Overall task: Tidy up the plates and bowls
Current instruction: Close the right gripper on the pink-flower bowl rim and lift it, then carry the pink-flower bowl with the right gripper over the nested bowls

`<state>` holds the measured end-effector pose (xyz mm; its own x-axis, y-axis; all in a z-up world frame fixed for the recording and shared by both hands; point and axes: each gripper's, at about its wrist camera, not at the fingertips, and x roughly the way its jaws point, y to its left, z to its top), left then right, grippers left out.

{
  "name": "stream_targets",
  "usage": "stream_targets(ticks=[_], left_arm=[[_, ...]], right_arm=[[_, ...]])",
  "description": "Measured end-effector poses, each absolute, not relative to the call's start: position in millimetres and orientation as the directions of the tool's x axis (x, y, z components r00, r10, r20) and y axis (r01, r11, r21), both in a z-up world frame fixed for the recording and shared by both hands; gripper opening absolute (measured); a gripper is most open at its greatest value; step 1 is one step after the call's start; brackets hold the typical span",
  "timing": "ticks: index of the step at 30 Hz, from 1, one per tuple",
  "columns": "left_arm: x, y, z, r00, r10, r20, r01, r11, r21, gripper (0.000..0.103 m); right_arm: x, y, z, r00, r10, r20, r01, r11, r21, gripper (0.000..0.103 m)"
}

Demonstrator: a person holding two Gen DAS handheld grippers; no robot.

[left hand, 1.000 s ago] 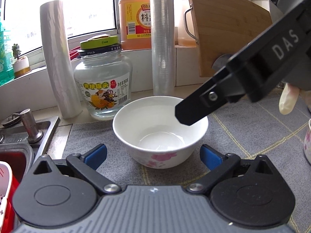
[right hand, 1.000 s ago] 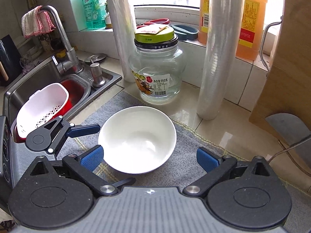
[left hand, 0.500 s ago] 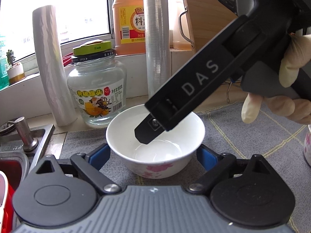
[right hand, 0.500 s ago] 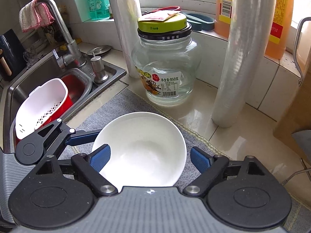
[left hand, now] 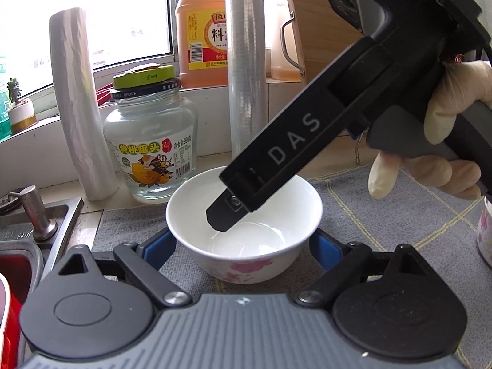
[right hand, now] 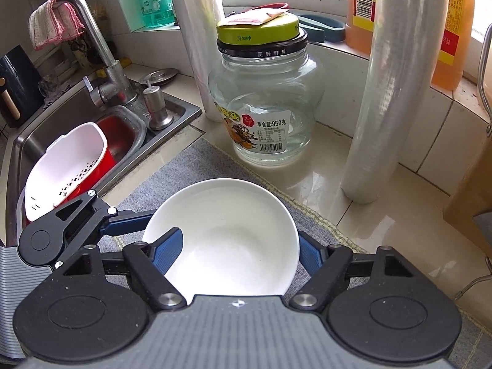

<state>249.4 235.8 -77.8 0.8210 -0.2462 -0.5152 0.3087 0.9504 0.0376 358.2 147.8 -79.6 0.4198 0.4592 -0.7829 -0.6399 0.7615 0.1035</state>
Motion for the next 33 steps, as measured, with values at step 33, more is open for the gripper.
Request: stream_targets(ticks=[33], left_arm=[[169,219,-37,0.752,-0.296,-0.589,0.418,0.905,0.080,0.093]], right_arm=[[250,117,-47,0.450,0.497,-0.742,-0.637,0.761,0.124,0.083]])
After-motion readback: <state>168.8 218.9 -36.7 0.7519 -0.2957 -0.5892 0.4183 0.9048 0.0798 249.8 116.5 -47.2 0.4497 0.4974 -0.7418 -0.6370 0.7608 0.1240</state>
